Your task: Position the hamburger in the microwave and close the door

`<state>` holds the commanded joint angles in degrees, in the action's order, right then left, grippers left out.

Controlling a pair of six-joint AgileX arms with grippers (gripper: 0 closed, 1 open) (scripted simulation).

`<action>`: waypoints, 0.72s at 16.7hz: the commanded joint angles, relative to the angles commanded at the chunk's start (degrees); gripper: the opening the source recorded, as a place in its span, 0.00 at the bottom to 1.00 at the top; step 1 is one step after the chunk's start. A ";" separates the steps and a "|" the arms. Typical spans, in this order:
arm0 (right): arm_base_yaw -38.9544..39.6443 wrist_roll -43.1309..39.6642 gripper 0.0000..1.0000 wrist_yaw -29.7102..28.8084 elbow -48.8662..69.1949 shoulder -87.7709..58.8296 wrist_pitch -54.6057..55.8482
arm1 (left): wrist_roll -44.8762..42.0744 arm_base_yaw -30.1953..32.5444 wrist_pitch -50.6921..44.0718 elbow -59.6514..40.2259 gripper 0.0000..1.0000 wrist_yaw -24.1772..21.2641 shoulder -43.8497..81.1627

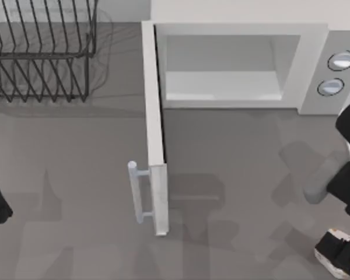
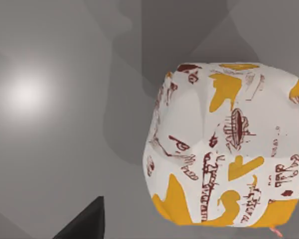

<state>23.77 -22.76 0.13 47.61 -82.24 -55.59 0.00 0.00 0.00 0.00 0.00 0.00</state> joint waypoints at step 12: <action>0.17 0.33 1.00 0.01 -9.79 -9.76 19.92 | 0.00 0.00 0.00 0.00 1.00 0.00 0.00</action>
<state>23.94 -22.42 0.14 37.83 -92.00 -35.67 0.00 0.00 0.00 0.00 0.00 0.00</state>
